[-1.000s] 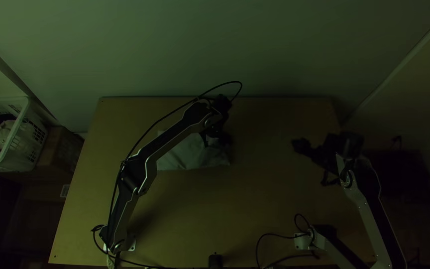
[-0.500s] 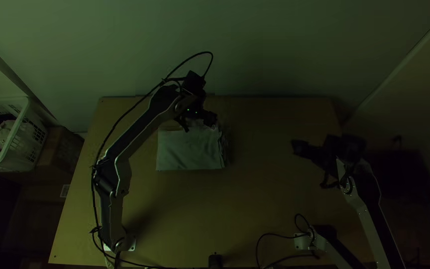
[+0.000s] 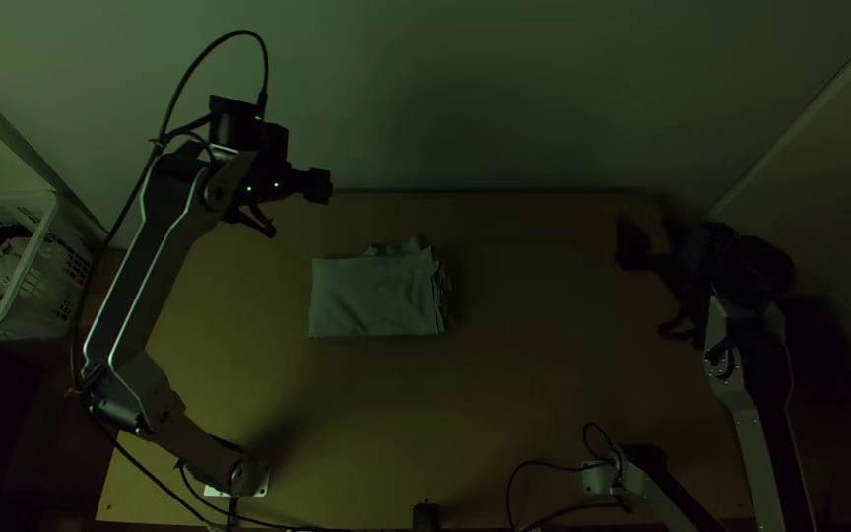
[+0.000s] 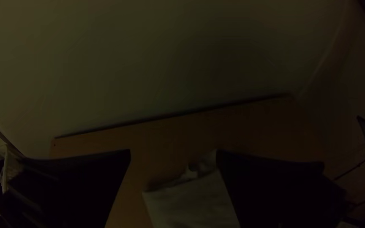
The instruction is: Fold the t-shirt
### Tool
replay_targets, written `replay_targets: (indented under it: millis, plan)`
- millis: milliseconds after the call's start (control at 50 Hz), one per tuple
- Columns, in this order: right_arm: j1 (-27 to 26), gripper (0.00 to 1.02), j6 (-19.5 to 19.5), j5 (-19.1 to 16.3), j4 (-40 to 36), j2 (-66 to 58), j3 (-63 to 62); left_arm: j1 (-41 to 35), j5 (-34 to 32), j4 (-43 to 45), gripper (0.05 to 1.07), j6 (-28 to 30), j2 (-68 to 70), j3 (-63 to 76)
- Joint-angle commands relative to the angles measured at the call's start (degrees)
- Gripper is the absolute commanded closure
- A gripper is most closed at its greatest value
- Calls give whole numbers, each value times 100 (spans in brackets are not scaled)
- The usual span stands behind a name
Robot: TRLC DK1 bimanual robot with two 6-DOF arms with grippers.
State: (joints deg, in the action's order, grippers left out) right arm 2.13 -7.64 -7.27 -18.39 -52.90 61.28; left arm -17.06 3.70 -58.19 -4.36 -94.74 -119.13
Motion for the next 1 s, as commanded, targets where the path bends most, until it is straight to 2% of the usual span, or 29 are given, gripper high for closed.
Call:
replay_targets:
  millis: [0, 160, 560, 720, 980]
  plan:
    - [-108, 4, 333, 103, 196, 166, 420, 352, 16, 309, 10, 304, 817, 584]
    - [-239, 4, 342, 112, 574, 676, 491, 941, 25, 687, 10, 577, 1766, 1340]
    - [-239, 4, 377, 103, 600, 1669, 385, 2198, 16, 2154, 10, 972, 4271, 4003]
    - [-231, 4, 368, 103, 670, 2144, 77, 2506, 7, 3288, 10, 1078, 5387, 5339]
    - [-169, 4, 404, 85, 1215, 3383, -1083, 2611, -1, 4106, 10, 946, 6837, 6842]
